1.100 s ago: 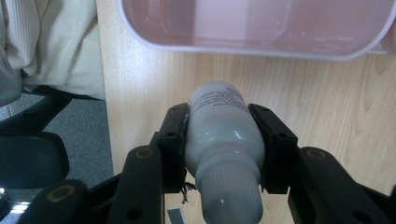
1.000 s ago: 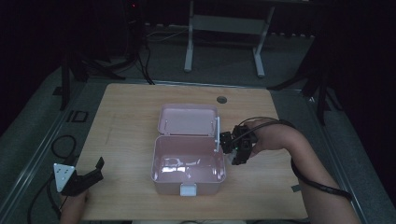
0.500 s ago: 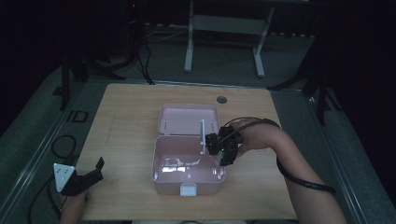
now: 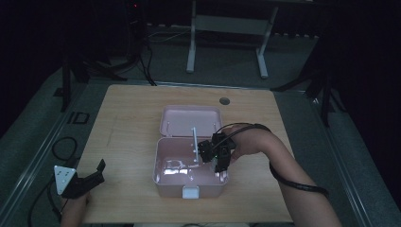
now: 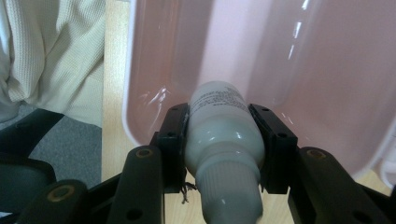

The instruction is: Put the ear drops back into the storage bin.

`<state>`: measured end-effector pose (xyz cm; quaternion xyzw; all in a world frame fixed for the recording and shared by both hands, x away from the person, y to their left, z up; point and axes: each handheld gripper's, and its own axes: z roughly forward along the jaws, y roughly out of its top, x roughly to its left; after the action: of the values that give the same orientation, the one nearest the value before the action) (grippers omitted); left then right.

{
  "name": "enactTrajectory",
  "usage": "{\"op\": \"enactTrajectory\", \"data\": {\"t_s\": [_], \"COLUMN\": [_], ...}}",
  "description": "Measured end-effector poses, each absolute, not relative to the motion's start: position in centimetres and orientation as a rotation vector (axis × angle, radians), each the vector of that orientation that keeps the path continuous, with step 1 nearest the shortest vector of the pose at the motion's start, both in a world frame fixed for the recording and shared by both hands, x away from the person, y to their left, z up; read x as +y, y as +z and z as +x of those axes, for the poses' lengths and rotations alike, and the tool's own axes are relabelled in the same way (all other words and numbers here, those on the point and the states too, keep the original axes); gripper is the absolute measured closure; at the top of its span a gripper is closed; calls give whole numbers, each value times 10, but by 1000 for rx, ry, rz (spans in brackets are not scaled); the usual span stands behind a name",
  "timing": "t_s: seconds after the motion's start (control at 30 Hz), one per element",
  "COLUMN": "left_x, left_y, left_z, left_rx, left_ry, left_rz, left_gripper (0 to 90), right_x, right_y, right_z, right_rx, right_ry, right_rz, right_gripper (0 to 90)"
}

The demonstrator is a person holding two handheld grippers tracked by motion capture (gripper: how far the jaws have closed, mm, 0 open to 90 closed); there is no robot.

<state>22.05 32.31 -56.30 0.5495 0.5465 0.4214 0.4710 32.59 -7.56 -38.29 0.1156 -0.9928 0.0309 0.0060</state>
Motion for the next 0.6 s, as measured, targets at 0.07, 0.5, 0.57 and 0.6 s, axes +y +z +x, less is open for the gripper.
{"op": "enactTrajectory", "data": {"t_s": [0.07, 0.5, 0.57, 0.6], "left_x": [323, 323, 323, 323], "left_y": [-563, -563, -563, -563], "left_z": [221, 221, 221, 221], "left_rx": [1339, 1339, 1338, 1338], "left_ry": [1031, 1033, 1034, 1034], "left_rz": [1345, 1347, 1347, 1348], "left_gripper": [5, 5, 5, 5], "right_x": [-74, -64, -63, -63], "right_y": [-388, -426, -433, -436], "right_z": [327, 332, 334, 336], "right_rx": [-3103, -3078, -3074, -3072], "right_ry": [105, 157, 169, 177], "right_rz": [367, 419, 414, 412], "right_gripper": [598, 598, 598, 598]}}
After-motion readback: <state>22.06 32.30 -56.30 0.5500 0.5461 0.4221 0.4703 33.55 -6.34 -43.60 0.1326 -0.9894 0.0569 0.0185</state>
